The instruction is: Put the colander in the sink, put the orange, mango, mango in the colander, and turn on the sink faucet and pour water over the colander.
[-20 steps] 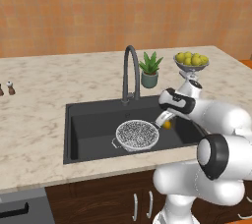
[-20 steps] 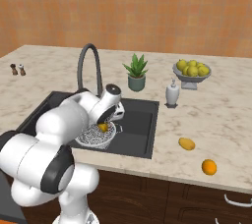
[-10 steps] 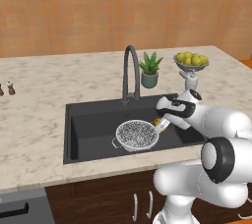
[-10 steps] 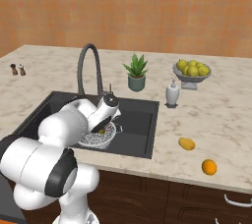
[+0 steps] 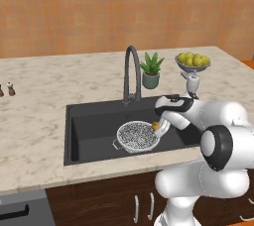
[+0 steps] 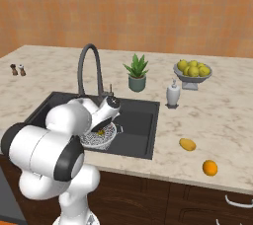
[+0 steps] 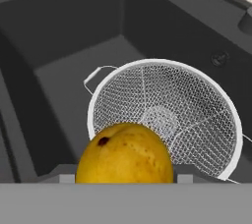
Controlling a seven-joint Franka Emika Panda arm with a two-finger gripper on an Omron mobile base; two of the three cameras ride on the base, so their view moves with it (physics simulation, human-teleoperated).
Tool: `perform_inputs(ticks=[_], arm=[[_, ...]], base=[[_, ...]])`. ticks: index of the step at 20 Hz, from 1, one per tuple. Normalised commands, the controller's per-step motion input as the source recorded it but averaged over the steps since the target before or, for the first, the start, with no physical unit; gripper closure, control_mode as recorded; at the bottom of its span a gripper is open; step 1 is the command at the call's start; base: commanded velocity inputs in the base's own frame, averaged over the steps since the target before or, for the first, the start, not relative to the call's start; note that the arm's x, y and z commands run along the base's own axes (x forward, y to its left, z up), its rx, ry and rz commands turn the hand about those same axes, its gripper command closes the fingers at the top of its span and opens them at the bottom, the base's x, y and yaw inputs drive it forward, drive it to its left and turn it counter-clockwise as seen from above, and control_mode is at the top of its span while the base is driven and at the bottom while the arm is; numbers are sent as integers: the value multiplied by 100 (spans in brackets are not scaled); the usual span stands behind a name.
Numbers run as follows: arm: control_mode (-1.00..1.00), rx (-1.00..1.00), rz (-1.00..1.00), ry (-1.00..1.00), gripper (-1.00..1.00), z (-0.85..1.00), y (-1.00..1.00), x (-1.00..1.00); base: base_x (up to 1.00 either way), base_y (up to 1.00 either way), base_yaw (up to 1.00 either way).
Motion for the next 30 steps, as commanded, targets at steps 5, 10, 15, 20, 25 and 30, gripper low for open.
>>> perform_inputs(ticks=[5, 10, 15, 20, 25, 30], arm=[[-100, -5, 6, -1, 100, -16, 13, 0], [-100, -7, 1, 0, 100, -22, 0, 3], [-100, -3, 0, 0, 100, -22, 0, 7], [-100, -2, 0, 0, 100, -20, 1, 10], [-100, -2, 0, 0, 100, -15, 0, 14], [-100, -3, 0, 0, 100, -13, 1, 19]], base=[[0, 0, 0], [0, 0, 0], [0, 0, 0], [0, 0, 0], [0, 0, 0], [0, 0, 0]])
